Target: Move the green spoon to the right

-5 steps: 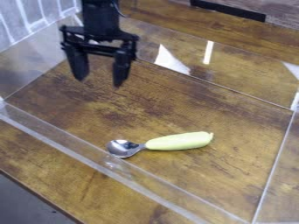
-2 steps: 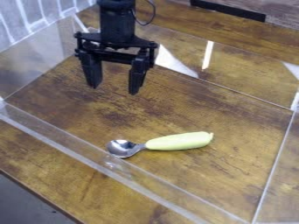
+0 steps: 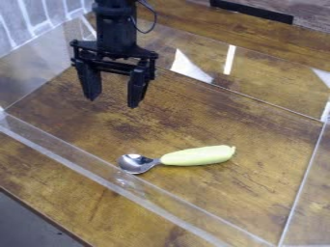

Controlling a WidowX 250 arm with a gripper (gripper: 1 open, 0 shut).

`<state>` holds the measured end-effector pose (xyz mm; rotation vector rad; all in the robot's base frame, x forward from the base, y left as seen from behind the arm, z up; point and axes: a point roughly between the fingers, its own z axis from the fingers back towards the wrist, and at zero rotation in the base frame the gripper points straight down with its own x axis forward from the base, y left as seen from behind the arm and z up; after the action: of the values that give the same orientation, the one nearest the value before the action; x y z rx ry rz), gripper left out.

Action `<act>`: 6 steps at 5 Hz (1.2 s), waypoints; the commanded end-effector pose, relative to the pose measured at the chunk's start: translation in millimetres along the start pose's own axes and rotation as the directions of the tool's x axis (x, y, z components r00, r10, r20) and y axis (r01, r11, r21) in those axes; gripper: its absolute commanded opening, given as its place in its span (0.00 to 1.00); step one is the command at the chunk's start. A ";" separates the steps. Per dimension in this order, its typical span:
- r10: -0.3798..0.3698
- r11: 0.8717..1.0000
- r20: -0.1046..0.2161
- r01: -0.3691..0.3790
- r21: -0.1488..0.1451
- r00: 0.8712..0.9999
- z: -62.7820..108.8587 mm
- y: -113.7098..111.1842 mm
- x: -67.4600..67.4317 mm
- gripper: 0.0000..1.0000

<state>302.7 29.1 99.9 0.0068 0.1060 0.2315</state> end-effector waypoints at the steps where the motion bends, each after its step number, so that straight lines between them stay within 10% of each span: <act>1: -0.010 1.000 0.073 0.010 -0.006 0.997 20.8 7.1 -1.2 1.00; 6: -0.062 0.998 0.067 0.061 0.012 0.996 39.1 10.2 -1.1 1.00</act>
<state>302.5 38.5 122.8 0.0166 0.0973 0.1699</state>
